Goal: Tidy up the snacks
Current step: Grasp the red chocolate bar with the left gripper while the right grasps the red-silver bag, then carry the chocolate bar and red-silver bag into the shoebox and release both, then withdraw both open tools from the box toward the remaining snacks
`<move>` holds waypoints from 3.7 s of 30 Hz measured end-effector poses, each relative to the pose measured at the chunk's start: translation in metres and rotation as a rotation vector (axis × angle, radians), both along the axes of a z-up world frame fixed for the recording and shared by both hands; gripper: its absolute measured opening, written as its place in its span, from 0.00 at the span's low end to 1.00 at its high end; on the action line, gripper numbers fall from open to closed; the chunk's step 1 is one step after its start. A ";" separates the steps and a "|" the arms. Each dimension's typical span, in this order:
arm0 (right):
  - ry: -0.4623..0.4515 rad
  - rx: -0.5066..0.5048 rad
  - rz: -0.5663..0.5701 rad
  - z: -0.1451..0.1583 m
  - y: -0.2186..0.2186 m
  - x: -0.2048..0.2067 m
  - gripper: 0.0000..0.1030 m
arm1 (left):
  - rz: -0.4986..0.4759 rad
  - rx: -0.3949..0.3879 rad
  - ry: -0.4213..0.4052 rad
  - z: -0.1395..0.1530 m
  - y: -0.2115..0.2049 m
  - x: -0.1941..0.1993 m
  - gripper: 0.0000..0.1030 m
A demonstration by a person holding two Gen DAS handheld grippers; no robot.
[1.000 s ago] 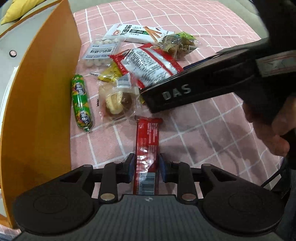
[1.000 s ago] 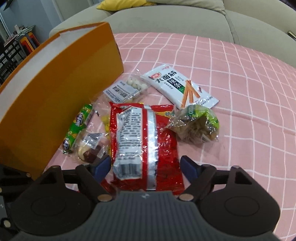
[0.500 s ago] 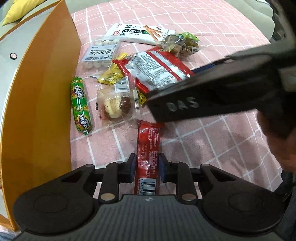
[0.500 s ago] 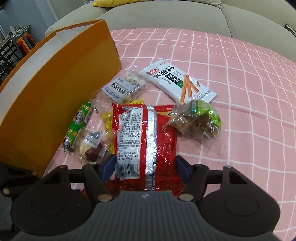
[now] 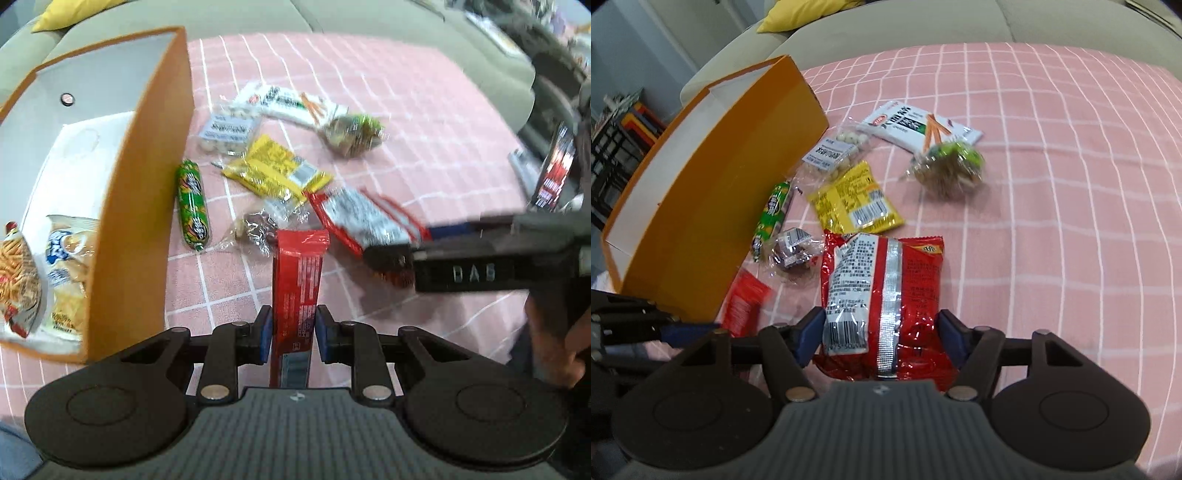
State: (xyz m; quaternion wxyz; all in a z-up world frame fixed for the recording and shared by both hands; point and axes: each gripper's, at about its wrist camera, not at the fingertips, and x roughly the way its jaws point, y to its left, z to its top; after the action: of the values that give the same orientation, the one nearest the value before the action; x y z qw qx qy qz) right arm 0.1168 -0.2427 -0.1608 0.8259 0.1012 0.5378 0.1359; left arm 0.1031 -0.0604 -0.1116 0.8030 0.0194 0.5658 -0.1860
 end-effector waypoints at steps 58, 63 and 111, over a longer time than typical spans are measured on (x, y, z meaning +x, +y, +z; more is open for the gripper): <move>-0.345 -0.355 0.807 0.086 0.259 0.101 0.61 | 0.043 0.240 -0.068 0.053 0.158 0.119 0.25; -0.333 -0.424 0.835 0.067 0.271 0.114 0.61 | 0.050 0.222 -0.031 0.035 0.161 0.134 0.25; -0.358 -0.251 0.433 0.135 0.194 0.066 0.78 | 0.235 0.114 -0.279 0.099 0.150 0.063 0.55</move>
State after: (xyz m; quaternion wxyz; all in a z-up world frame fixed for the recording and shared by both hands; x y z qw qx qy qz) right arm 0.1831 -0.0485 -0.0256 0.8653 -0.1441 0.4056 0.2570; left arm 0.1661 0.0897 -0.0126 0.8874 0.0245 0.4572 -0.0542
